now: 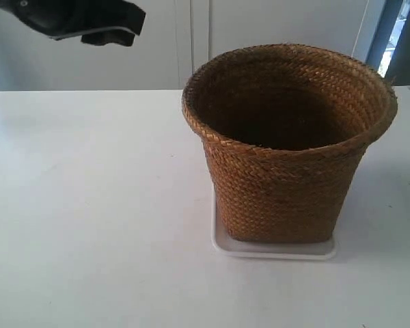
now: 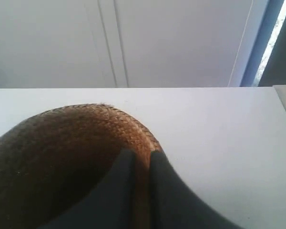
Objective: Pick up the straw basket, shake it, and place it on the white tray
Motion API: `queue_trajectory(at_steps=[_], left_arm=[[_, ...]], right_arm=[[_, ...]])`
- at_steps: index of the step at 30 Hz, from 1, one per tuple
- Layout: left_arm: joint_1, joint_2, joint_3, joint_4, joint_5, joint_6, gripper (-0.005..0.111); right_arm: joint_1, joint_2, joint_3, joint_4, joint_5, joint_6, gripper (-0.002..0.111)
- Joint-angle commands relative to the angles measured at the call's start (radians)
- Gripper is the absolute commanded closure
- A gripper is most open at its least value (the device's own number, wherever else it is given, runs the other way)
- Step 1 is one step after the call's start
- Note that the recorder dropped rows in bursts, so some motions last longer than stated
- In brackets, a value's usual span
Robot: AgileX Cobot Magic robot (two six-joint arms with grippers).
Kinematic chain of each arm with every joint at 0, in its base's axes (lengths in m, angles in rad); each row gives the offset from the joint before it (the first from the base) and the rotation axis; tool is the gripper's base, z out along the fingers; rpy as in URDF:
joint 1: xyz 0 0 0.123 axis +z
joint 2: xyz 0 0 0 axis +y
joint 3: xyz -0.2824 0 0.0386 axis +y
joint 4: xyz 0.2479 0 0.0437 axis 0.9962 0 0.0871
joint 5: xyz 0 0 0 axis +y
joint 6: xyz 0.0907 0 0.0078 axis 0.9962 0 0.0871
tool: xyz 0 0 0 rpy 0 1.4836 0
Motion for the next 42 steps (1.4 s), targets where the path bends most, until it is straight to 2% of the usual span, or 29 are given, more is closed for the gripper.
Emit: queue_trajectory(at_steps=[1, 10, 11, 18, 24, 34, 42], left_arm=[[0.002, -0.062, 0.125, 0.003, -0.089, 0.016, 0.104], [0.002, -0.258, 0.491, 0.042, -0.512, 0.018, 0.106], [0.002, -0.315, 0.570, 0.042, -0.605, 0.026, 0.106], [0.002, -0.608, 0.873, 0.042, -0.829, 0.063, 0.106], [0.002, -0.769, 1.021, 0.037, -0.863, 0.116, 0.106], [0.002, -0.776, 1.030, 0.037, -0.784, 0.237, 0.106], [0.002, -0.776, 1.030, 0.037, -0.733, 0.235, 0.106]], right_arm=[[-0.002, -0.069, 0.101, 0.035, -0.109, -0.011, 0.108], [-0.002, -0.237, 0.379, 0.058, -0.349, -0.017, 0.108], [-0.002, -0.269, 0.431, 0.058, -0.393, -0.017, 0.108], [-0.002, -0.373, 0.594, 0.058, -0.490, -0.011, 0.108], [-0.002, -0.373, 0.605, 0.058, -0.416, -0.011, 0.108], [-0.002, -0.373, 0.605, 0.058, -0.418, -0.011, 0.108], [-0.002, -0.373, 0.605, 0.058, -0.418, -0.011, 0.108]])
